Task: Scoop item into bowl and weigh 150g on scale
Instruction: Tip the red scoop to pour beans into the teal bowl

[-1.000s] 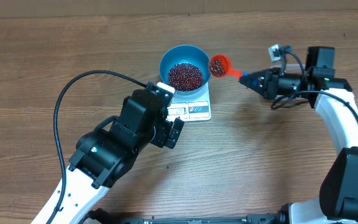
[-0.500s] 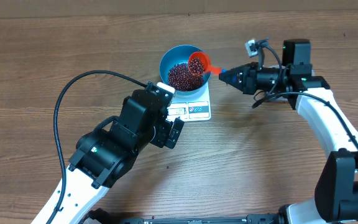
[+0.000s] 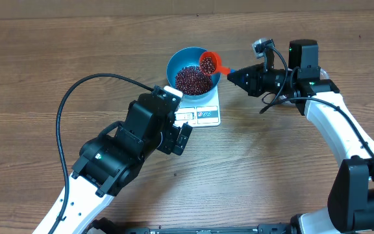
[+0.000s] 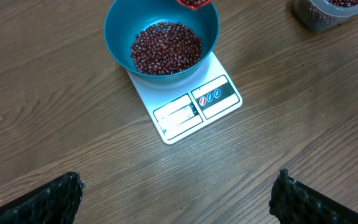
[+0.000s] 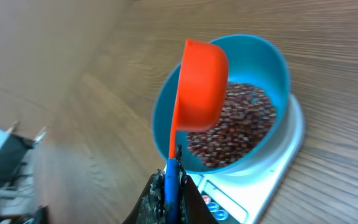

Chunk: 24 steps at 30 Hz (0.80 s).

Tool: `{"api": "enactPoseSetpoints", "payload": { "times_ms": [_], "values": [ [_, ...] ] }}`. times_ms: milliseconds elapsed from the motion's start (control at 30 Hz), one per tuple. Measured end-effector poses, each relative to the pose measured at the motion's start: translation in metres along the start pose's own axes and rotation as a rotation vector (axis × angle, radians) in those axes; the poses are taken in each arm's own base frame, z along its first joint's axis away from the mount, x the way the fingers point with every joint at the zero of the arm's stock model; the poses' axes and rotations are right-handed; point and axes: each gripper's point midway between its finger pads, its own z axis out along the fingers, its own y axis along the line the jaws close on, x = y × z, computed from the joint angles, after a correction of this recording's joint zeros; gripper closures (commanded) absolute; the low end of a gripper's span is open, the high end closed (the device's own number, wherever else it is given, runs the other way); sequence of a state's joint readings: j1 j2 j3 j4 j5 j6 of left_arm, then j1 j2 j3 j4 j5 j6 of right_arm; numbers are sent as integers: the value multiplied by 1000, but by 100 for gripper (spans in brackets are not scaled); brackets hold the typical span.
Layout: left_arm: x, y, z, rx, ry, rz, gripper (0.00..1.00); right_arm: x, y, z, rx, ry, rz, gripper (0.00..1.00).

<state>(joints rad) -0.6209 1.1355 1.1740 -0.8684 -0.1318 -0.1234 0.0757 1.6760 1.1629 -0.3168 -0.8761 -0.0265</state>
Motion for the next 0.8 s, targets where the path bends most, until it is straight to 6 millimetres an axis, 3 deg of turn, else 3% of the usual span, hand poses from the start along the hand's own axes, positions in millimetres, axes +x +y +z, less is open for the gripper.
{"api": "enactPoseSetpoints", "payload": {
  "times_ms": [300,800],
  "values": [
    [0,0,0,0,0,0,0,-3,-14,2,98,-10,-33,96],
    [0,0,0,0,0,0,0,0,-7,12,104,22,-307,96]
  ]
}}
